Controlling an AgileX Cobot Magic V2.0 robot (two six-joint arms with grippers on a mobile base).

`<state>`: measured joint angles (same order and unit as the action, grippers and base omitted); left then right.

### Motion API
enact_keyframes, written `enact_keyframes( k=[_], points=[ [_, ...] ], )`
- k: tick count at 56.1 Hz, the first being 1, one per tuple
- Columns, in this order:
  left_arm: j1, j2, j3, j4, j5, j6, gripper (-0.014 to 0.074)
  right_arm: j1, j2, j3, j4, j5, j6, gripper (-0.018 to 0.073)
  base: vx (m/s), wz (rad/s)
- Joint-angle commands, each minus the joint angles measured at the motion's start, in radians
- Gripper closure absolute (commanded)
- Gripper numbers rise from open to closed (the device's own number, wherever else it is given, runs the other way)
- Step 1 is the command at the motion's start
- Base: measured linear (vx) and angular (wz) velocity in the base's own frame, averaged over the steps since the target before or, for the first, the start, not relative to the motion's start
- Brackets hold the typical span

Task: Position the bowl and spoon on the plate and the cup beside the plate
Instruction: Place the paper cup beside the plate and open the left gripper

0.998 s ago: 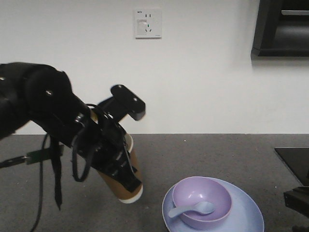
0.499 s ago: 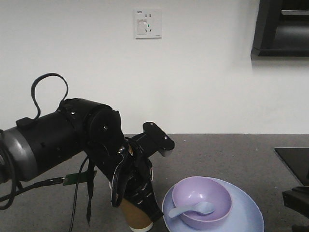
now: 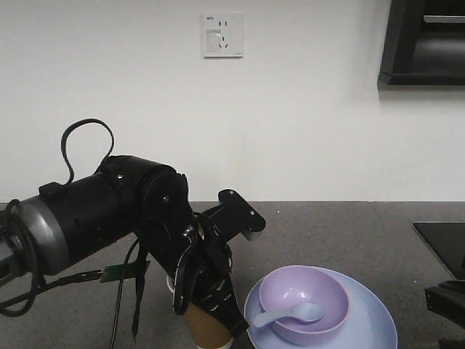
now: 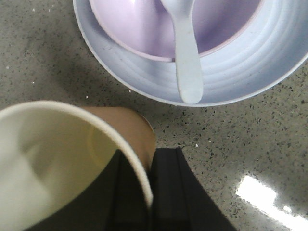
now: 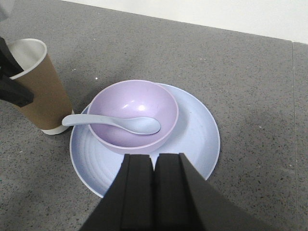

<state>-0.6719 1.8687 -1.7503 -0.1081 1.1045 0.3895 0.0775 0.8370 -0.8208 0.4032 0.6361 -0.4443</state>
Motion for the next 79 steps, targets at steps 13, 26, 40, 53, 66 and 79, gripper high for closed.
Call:
enact_keyframes(
  k=[13, 26, 40, 53, 66, 79],
  points=[
    [-0.002, -0.050, -0.036, -0.015, -0.042, -0.054, 0.0095, -0.004, -0.003, -0.028, 0.020, -0.069, 0.004, 0.0568, 0.00, 0.00],
    [-0.002, -0.052, -0.056, -0.015, -0.036, -0.061, 0.0030, -0.004, -0.003, -0.028, 0.020, -0.069, 0.004, 0.0568, 0.00, 0.00],
    [-0.002, -0.062, -0.187, -0.014, 0.058, -0.061, 0.0031, -0.004, -0.003, -0.028, 0.020, -0.069, 0.004, 0.0568, 0.00, 0.00],
    [-0.002, -0.079, -0.357, -0.014, 0.144, -0.097, 0.0057, -0.004, -0.003, -0.028, 0.020, -0.066, 0.004, 0.0568, 0.00, 0.00],
    [0.014, -0.167, -0.394, 0.096, 0.100, -0.246, 0.0598, -0.004, -0.008, -0.028, 0.020, -0.056, 0.004, 0.0568, 0.00, 0.00],
    [0.078, -0.348, -0.237, 0.098, 0.004, -0.237, 0.0603, -0.005, -0.052, -0.028, 0.019, -0.044, 0.004, 0.0568, 0.00, 0.00]
  ],
)
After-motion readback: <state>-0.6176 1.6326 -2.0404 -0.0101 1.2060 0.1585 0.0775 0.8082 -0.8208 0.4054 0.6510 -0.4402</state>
